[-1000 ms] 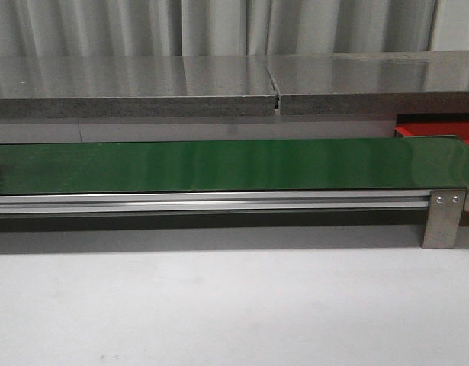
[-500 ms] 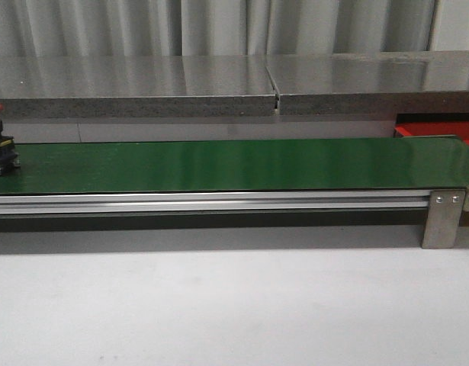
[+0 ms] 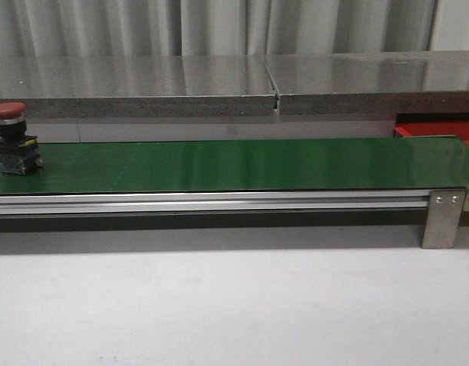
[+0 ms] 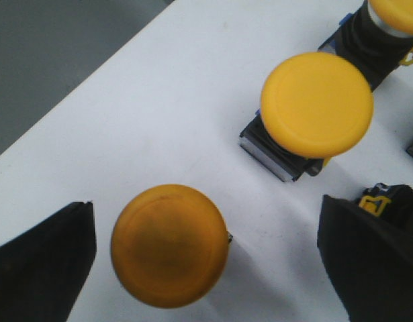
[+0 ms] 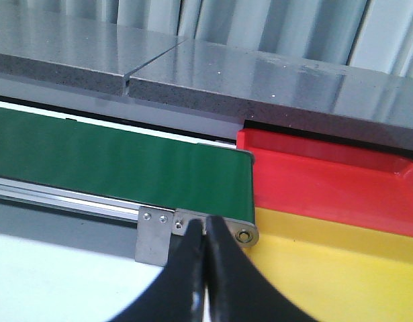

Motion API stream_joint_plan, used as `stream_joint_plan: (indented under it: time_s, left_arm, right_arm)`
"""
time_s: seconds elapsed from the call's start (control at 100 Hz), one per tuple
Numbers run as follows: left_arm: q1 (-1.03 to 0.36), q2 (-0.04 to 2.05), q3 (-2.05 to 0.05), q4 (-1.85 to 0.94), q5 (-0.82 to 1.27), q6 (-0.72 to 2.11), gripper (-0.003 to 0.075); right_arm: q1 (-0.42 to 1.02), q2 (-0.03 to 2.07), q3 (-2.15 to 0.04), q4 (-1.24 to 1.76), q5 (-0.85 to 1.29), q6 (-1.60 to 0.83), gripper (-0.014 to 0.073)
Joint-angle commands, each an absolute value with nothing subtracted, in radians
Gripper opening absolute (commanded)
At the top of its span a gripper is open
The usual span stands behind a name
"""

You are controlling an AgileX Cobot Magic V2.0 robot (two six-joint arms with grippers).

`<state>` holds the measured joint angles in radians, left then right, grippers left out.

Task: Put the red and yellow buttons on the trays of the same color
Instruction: 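Grasp a yellow mushroom button with the left gripper and lift it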

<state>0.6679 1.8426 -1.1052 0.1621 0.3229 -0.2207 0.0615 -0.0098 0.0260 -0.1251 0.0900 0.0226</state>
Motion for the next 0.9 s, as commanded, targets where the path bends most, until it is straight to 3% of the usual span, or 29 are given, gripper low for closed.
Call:
stream_joint_plan:
  time_s: [0.0,0.21,0.36,0.5,0.76,0.89]
  left_arm:
    - [0.67,1.81,-1.137,0.18,0.284,-0.231,0.0652]
    - [0.67,1.818,-1.137,0.19,0.265,-0.231,0.0644]
    - [0.67,1.818,-1.137,0.194,0.265,-0.231,0.0567]
    - [0.67,1.818,-1.137,0.194,0.265,-0.231,0.0442]
    - [0.67,1.817,-1.137,0.196,0.314,-0.231,0.0062]
    - [0.67,1.794,-1.137,0.194,0.35,-0.231,-0.0019]
  right_arm:
    - [0.064,-0.025,0.016,-0.138,0.01,0.023,-0.0068]
    - [0.064,-0.025,0.016,-0.138,0.01,0.023,-0.0068]
    - [0.064,-0.025,0.016,-0.138,0.01,0.023,-0.0068]
    - [0.064,-0.025,0.016,-0.138,0.01,0.023,-0.0068]
    - [0.064,-0.025,0.016,-0.138,0.01,0.023,-0.0068]
    - [0.064,-0.025,0.016,-0.138,0.01,0.023,-0.0068]
